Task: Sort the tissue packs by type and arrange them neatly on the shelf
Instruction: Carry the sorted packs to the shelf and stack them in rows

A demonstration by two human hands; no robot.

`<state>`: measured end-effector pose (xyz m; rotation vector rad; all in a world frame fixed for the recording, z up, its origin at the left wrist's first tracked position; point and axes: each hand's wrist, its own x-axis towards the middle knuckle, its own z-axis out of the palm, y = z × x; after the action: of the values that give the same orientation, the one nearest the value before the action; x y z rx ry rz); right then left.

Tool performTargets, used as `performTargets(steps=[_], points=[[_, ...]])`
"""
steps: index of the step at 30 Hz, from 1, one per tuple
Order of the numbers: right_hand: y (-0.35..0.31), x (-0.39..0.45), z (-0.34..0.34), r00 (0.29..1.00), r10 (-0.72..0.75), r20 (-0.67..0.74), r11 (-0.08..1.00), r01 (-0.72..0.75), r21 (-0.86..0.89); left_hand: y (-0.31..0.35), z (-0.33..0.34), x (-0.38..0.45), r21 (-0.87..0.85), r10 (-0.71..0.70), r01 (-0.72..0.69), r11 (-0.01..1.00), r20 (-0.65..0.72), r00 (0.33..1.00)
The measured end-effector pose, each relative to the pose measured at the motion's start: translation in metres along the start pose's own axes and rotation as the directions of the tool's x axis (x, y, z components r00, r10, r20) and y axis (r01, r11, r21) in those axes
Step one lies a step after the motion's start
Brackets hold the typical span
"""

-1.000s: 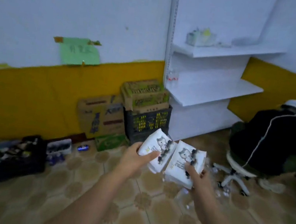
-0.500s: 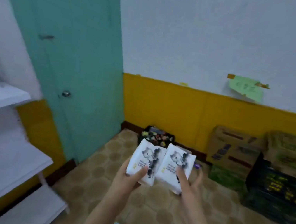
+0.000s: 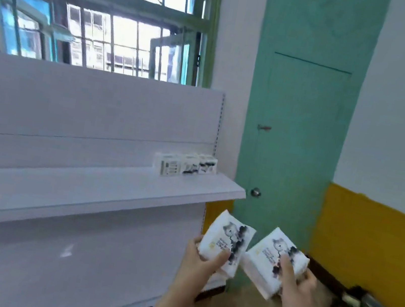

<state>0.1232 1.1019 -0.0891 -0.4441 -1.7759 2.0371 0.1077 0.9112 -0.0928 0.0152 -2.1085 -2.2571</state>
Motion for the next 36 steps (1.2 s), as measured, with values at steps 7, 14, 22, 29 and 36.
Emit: performTargets(steps=[7,14,22,29,36], points=[[0.018,0.031,0.119,0.995,0.088,0.039,0.991,-0.091,0.094,0.012,-0.107,0.072,0.153,0.115,-0.095,0.984,-0.131,0.985],[0.031,0.132,0.211,0.992,0.08,0.1,0.972,-0.1,0.214,0.022,-0.141,0.183,0.241,0.219,-0.166,0.956,-0.212,0.952],[0.051,0.269,0.334,0.97,0.005,0.245,0.95,-0.081,0.302,0.027,-0.175,0.327,0.425,0.243,-0.117,0.898,-0.254,0.936],[0.067,0.342,0.404,0.833,-0.029,0.553,0.975,-0.098,0.2,0.009,-0.206,0.404,0.514,0.211,-0.105,0.851,-0.152,0.965],[0.08,0.398,0.404,0.809,-0.019,0.587,0.974,0.148,-0.174,-0.008,-0.217,0.441,0.532,0.238,-0.146,0.834,-0.109,0.965]])
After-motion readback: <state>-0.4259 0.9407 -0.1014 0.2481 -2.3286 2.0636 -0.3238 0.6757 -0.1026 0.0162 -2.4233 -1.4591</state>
